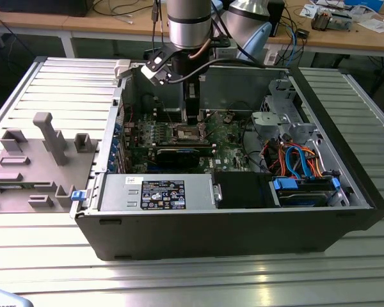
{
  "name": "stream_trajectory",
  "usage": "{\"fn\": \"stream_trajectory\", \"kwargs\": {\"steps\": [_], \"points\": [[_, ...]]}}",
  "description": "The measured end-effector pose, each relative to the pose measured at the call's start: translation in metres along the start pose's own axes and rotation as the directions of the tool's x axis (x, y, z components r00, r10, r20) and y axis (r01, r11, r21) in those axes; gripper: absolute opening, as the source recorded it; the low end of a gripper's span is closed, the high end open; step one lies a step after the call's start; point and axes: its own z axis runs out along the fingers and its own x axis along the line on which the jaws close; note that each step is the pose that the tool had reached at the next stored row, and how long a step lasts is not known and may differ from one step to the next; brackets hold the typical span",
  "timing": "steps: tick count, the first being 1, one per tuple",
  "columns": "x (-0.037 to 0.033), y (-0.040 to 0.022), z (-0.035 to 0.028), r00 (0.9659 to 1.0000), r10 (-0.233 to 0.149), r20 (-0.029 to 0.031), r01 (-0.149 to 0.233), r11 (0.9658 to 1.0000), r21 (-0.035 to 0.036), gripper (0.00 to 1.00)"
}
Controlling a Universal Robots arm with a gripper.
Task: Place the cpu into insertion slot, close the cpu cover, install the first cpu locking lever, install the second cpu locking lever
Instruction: 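Place the cpu into insertion slot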
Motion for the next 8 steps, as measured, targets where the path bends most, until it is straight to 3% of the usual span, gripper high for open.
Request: {"fn": "stream_trajectory", "kwargs": {"steps": [8], "points": [[0.0002,-0.0005,0.0052,1.0,0.0,0.0,0.0,1.0,0.0,0.55]]}}
